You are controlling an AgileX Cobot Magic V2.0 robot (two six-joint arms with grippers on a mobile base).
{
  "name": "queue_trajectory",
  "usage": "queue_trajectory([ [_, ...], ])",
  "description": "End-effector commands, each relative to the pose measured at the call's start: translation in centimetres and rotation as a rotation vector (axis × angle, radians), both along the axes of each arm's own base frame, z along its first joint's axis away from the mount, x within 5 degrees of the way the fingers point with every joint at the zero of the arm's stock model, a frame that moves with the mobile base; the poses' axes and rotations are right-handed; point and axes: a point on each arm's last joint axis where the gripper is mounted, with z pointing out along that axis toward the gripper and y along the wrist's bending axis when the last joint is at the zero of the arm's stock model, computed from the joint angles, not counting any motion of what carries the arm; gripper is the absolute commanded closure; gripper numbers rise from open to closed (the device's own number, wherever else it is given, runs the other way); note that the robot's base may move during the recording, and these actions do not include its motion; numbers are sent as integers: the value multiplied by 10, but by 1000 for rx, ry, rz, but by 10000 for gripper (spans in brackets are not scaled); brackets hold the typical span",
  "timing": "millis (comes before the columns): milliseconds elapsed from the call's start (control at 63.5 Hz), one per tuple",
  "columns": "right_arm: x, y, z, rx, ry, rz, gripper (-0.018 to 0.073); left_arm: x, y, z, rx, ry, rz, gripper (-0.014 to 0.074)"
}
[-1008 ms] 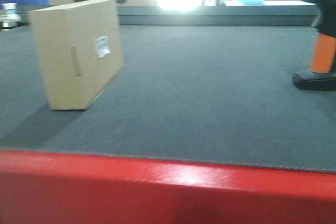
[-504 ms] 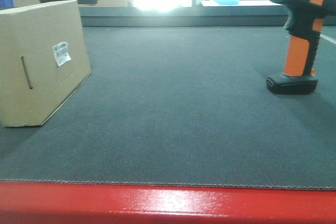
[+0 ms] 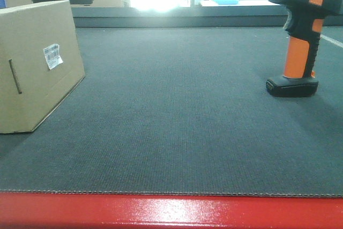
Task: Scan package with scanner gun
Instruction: 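Pull up to the table facing the cardboard box and scanner gun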
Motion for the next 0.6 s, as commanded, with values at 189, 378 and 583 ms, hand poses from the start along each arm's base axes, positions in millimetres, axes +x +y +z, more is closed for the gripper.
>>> queue_trajectory([
  [189, 0, 0, 2, -11, -18, 0, 713, -1, 0, 3, -11, -24, 1, 707],
  [378, 0, 0, 2, -11, -18, 0, 713, -1, 0, 3, -11, -24, 1, 707],
  [583, 0, 0, 4, -12, -38, -1, 713, -1, 0, 3, -11, -24, 1, 707],
])
